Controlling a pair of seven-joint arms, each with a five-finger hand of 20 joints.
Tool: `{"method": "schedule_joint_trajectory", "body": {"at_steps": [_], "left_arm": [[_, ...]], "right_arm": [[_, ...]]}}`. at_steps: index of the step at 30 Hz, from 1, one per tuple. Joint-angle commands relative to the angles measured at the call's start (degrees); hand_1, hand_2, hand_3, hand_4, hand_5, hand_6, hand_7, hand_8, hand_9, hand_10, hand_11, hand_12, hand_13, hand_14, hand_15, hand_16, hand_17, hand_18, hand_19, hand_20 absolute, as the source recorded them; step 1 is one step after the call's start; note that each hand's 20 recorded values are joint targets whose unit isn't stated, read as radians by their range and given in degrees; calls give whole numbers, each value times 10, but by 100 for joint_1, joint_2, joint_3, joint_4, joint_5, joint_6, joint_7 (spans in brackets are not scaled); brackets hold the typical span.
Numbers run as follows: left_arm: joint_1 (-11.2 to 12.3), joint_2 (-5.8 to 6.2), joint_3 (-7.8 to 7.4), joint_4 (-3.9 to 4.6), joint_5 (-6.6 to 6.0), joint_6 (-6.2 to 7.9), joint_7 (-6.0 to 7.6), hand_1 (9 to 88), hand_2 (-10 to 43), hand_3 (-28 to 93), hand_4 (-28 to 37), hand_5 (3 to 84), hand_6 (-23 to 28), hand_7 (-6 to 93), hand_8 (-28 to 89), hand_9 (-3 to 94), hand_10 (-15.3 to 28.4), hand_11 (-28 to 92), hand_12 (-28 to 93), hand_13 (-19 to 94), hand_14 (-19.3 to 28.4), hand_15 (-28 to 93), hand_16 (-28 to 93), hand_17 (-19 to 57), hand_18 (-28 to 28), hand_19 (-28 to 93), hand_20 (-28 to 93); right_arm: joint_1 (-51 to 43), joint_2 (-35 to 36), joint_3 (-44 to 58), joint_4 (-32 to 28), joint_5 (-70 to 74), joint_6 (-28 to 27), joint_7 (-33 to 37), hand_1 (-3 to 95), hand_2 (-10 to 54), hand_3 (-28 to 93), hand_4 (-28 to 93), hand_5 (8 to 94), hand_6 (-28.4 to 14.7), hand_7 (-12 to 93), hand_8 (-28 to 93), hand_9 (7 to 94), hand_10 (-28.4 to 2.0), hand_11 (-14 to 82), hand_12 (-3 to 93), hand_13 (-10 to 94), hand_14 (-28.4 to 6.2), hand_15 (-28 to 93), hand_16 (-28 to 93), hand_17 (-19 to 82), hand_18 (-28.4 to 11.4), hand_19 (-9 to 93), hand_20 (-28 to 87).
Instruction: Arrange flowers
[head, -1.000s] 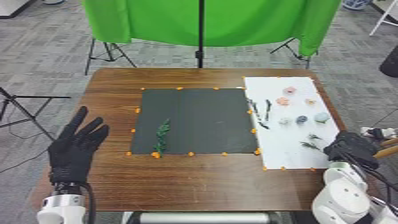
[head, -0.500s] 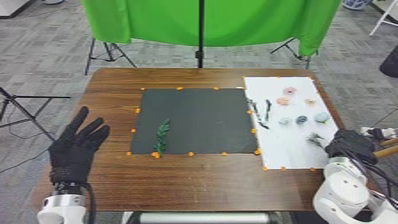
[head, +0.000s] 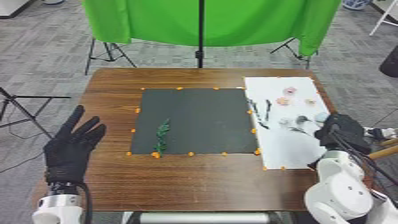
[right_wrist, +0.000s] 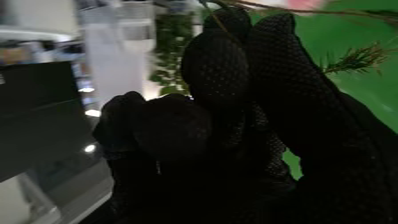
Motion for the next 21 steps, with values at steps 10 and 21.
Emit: {"method": "schedule_joint_trajectory", "body": {"at_steps": [10,21], "left_arm": [[114,-47,-156,-147,169,6,-288,206,65,818,-283,344,62,76,-81,356,199,225,113,234,284,580,-97,-78,284,537,74],[41,-114,-205,-145,234,-4,-478,212,60,824,-282,344,62,77,-81,357,200,225,113,234,284,582,-97,-78,284,537,72]], "right_arm": [[3610,-2065,-3774,739,498,-999,-1329,538,-95,728,-266,883,-26,218,85,860,-123,506,249,801,-85,763,220,458,-230,932,432],[4101,-2541,-4267,1583,808,-1841,-1267,513,-95,705,-240,899,-26,221,100,869,-123,536,237,813,-92,780,222,471,-242,932,471]]}}
